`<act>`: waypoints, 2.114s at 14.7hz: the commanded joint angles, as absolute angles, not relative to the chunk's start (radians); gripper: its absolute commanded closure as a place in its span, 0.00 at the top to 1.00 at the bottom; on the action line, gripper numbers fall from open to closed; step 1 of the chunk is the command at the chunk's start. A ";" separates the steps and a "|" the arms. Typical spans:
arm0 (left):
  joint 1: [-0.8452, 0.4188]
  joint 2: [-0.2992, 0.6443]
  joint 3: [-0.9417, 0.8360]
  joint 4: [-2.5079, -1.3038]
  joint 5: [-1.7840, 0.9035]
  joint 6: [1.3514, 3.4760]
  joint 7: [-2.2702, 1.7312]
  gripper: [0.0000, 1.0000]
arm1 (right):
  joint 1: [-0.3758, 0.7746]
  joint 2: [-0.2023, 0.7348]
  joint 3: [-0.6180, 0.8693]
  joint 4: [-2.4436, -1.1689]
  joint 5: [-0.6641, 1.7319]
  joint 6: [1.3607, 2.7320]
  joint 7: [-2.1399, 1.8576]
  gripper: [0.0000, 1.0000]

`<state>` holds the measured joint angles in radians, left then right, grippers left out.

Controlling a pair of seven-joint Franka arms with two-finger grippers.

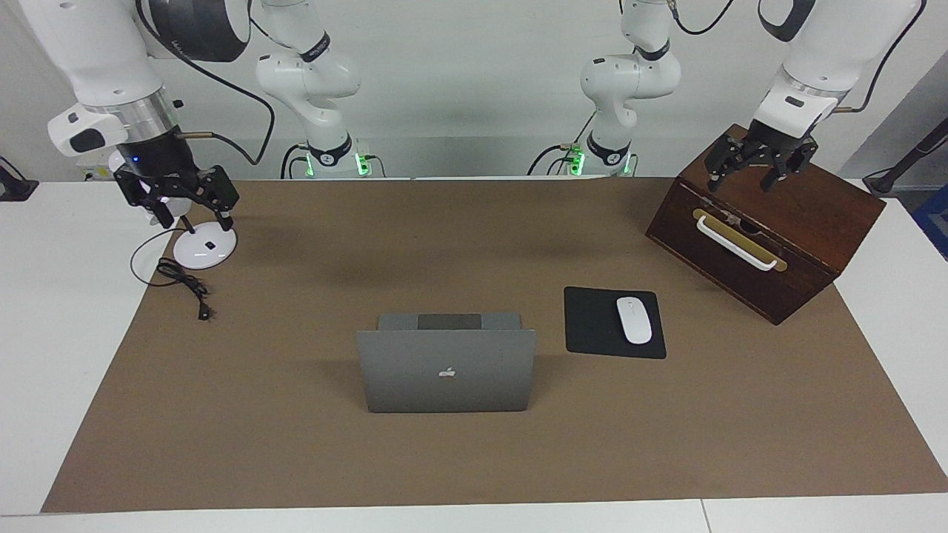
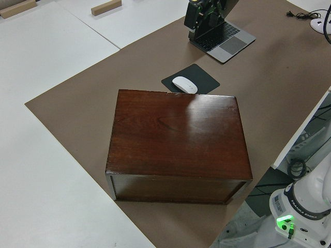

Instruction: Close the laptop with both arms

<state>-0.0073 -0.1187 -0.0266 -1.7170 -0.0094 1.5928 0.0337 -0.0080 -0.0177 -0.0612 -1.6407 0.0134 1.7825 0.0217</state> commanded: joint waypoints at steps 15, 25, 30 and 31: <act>-0.015 -0.167 -0.035 -1.815 0.000 1.759 -0.029 0.00 | -0.008 0.051 0.046 -1.663 -0.017 2.140 -0.032 0.00; -0.018 -0.216 -0.040 -1.994 -0.067 2.037 -0.003 0.00 | 0.002 0.068 0.176 -1.718 -0.049 2.196 0.339 0.00; -0.113 -0.225 -0.040 -2.199 -0.067 2.339 0.005 0.00 | 0.006 0.063 0.204 -1.750 -0.070 2.233 0.371 0.00; -0.141 -0.222 -0.038 -2.235 -0.067 2.397 0.009 0.00 | 0.006 0.063 0.204 -1.750 -0.078 2.233 0.371 0.00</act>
<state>-0.0975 -0.1808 -0.0479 -2.1318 -0.0562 2.2892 -0.0096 0.0114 0.0798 0.1997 -1.7264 -0.0494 2.2117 0.3476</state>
